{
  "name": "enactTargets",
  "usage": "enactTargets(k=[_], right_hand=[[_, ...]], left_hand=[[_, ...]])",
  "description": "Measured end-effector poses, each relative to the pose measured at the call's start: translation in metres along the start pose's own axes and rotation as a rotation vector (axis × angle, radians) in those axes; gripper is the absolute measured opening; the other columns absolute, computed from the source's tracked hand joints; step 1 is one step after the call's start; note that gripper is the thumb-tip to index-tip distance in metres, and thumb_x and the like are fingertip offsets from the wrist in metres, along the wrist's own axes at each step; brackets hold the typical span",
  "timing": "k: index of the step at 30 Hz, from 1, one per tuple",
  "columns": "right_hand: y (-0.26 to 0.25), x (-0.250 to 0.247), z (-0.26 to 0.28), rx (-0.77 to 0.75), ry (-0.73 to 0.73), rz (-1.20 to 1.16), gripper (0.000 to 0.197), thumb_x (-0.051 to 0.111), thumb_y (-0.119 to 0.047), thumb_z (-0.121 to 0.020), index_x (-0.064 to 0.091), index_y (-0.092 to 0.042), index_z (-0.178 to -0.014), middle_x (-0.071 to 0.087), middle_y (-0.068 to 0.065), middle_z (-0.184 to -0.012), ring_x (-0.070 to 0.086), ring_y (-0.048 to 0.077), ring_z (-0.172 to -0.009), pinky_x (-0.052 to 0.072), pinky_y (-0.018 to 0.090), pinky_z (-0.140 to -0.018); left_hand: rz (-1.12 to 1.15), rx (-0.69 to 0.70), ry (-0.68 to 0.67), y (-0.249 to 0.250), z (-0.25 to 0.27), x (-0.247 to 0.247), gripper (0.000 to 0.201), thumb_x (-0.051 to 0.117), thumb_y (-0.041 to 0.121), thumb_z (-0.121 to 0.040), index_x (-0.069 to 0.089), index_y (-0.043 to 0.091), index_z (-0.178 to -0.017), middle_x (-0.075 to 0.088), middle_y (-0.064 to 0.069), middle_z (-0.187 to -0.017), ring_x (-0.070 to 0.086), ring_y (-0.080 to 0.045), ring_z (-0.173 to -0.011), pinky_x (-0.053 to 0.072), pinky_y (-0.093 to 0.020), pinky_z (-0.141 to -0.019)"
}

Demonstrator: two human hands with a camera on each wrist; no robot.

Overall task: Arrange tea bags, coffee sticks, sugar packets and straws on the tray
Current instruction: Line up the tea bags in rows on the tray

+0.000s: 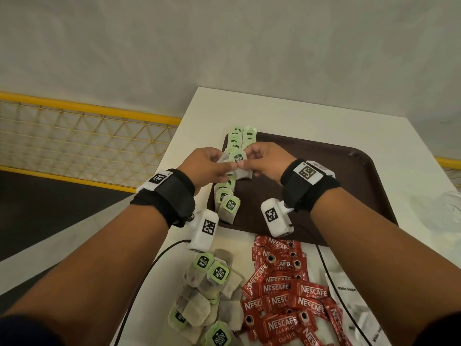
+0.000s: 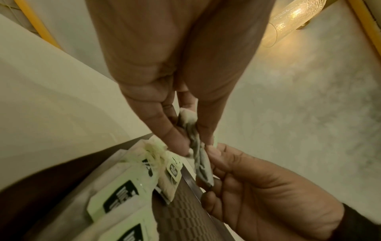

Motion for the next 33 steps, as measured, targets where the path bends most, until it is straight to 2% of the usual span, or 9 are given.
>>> enactTargets(k=[3,8,11,15,18,21,25,29,33], right_hand=[[0.013,-0.002,0.003,0.050,0.050,-0.195,0.011,0.072,-0.011,-0.085,0.067,-0.008,-0.094,0.068,0.008,-0.085,0.060,0.010,-0.064,0.049,0.019,-0.055],[0.043,-0.007,0.009,0.195,0.149,-0.429,0.025,0.070,-0.009,-0.086,0.063,0.001,-0.108,0.066,0.010,-0.076,0.062,0.009,-0.057,0.052,0.017,-0.053],[0.053,-0.004,0.012,0.268,0.136,-0.458,0.026,0.070,-0.012,-0.087,0.061,-0.002,-0.110,0.066,0.009,-0.075,0.063,0.009,-0.056,0.052,0.018,-0.052],[0.038,0.009,0.012,0.213,0.022,-0.492,0.005,0.063,-0.014,-0.093,0.059,-0.011,-0.095,0.069,0.008,-0.086,0.066,0.011,-0.066,0.053,0.020,-0.059],[0.028,0.014,0.012,0.197,-0.009,-0.530,0.011,0.058,-0.011,-0.095,0.053,-0.010,-0.105,0.069,0.012,-0.095,0.069,0.016,-0.072,0.054,0.024,-0.063],[0.023,0.013,0.012,0.212,0.016,-0.583,0.014,0.053,-0.007,-0.096,0.051,-0.009,-0.109,0.064,0.017,-0.107,0.067,0.021,-0.077,0.056,0.028,-0.064],[0.011,0.011,0.012,0.187,0.007,-0.698,0.016,0.047,-0.003,-0.094,0.049,-0.011,-0.109,0.058,0.020,-0.109,0.066,0.024,-0.077,0.058,0.030,-0.058],[0.000,0.007,0.011,0.150,-0.001,-0.729,0.020,0.046,-0.002,-0.094,0.049,-0.010,-0.112,0.053,0.021,-0.106,0.066,0.020,-0.067,0.057,0.028,-0.053],[-0.003,0.003,0.008,0.130,0.022,-0.658,0.020,0.049,-0.005,-0.093,0.049,-0.013,-0.111,0.054,0.020,-0.104,0.063,0.019,-0.065,0.053,0.026,-0.050]], left_hand=[[0.028,-0.003,0.017,-0.002,0.001,-0.002,0.029,0.072,0.013,-0.088,0.067,0.002,-0.113,0.071,-0.016,-0.109,0.070,-0.025,-0.095,0.060,-0.031,-0.080],[0.061,-0.018,0.111,-0.010,0.003,-0.016,0.029,0.069,0.012,-0.090,0.062,-0.004,-0.114,0.065,-0.017,-0.098,0.065,-0.017,-0.077,0.058,-0.021,-0.064],[0.069,-0.020,0.188,-0.011,0.003,-0.027,0.024,0.066,0.006,-0.091,0.061,-0.003,-0.113,0.063,-0.015,-0.091,0.064,-0.017,-0.072,0.058,-0.021,-0.063],[0.092,-0.049,0.177,-0.014,0.004,-0.024,0.019,0.064,0.005,-0.092,0.060,-0.001,-0.110,0.063,-0.013,-0.084,0.063,-0.019,-0.072,0.061,-0.027,-0.070],[0.067,-0.047,0.159,-0.014,0.005,-0.019,0.017,0.063,0.006,-0.093,0.059,0.000,-0.109,0.062,-0.014,-0.085,0.062,-0.019,-0.070,0.061,-0.027,-0.070],[0.028,-0.001,0.152,-0.007,0.007,-0.016,0.018,0.057,0.003,-0.095,0.055,0.006,-0.112,0.059,-0.016,-0.094,0.061,-0.019,-0.073,0.060,-0.030,-0.071],[-0.081,0.110,0.115,0.013,0.010,-0.011,0.048,0.044,0.001,-0.097,0.038,0.029,-0.136,0.057,-0.013,-0.099,0.062,-0.018,-0.079,0.057,-0.029,-0.066],[-0.161,0.148,0.042,0.026,0.016,-0.004,0.035,0.036,0.000,-0.094,0.056,0.023,-0.112,0.058,-0.007,-0.106,0.057,-0.014,-0.077,0.049,-0.025,-0.058],[-0.039,0.041,-0.019,0.021,0.018,0.005,0.021,0.041,0.017,-0.098,0.061,0.020,-0.104,0.062,-0.001,-0.095,0.060,-0.011,-0.075,0.044,-0.024,-0.057]])
Point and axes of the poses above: each hand's wrist, its own z-axis away from the middle knuckle, its own x-axis out of the palm, y = z × x, the point moved 10 cm from there along -z, towards the middle knuckle
